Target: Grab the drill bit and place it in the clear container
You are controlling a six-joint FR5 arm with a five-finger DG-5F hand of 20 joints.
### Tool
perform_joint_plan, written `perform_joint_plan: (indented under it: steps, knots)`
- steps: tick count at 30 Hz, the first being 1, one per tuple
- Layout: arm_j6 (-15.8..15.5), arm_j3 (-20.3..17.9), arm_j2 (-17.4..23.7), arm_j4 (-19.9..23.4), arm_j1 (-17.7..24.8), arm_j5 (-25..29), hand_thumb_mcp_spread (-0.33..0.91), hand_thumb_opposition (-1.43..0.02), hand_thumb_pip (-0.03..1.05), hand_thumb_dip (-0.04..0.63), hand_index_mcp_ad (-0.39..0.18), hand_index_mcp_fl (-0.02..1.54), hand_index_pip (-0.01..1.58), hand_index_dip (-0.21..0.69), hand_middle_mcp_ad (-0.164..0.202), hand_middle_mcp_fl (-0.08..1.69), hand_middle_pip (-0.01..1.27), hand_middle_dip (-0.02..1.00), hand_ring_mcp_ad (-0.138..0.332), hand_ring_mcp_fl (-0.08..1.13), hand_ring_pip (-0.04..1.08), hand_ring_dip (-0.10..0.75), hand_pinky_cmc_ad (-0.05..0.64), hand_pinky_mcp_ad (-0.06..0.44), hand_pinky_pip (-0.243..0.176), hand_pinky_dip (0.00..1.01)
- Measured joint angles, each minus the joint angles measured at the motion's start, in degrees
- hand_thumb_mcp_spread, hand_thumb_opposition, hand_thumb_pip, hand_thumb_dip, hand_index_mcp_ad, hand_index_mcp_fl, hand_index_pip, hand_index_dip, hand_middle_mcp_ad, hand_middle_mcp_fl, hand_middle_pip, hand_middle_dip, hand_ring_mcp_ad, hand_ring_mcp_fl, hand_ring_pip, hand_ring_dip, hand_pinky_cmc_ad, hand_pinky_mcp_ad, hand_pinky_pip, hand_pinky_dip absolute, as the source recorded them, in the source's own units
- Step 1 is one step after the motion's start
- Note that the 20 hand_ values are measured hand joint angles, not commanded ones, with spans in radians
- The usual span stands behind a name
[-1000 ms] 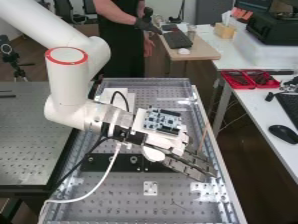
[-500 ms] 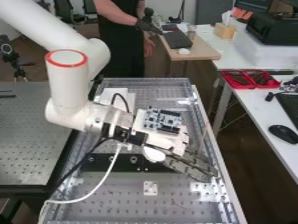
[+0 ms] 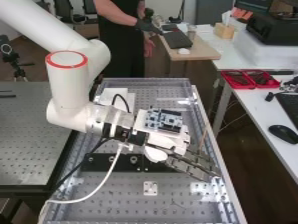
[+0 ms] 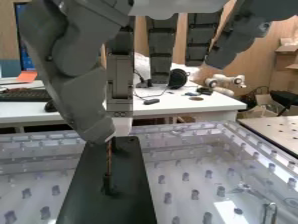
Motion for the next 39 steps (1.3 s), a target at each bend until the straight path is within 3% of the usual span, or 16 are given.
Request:
perform_joint_plan:
  steps: [20, 25, 28, 35, 39]
  knots:
    - [0.00, 0.50, -0.56, -0.78, -0.41, -0.28, 0.47, -0.83, 0.64, 0.253, -0.155, 0.46, 1.23, 0.169, 0.065, 0.24, 0.13, 0.20, 0.150, 0.05, 0.09, 0.014, 0.367, 0.136, -0.059, 0.19]
    - [0.13, 0.53, -0.79, -0.32, -0.43, -0.34, 0.48, -0.84, 0.61, 0.253, -0.155, 0.51, 1.24, 0.169, 0.065, 0.24, 0.12, 0.20, 0.150, 0.05, 0.10, 0.014, 0.367, 0.136, -0.059, 0.19]
    - [0.35, 0.39, -0.87, 0.40, -0.44, -0.32, 0.52, -0.87, 0.58, 0.250, -0.154, 0.58, 1.34, 0.161, 0.065, 0.24, 0.12, 0.20, 0.152, 0.06, 0.09, 0.014, 0.367, 0.136, -0.059, 0.19]
    - [0.82, 0.19, -0.89, 1.12, -0.43, -0.18, 0.53, -0.88, 0.58, 0.248, -0.152, 0.61, 1.33, 0.166, 0.066, 0.29, 0.13, 0.20, 0.143, 0.09, 0.09, 0.024, 0.367, 0.136, -0.059, 0.19]
    - [1.09, 0.24, -0.89, 1.15, -0.43, -0.02, 0.58, -0.88, 0.52, 0.251, -0.152, 0.64, 1.30, 0.166, 0.066, 0.29, 0.13, 0.20, 0.143, 0.09, 0.09, 0.023, 0.367, 0.136, -0.059, 0.19]
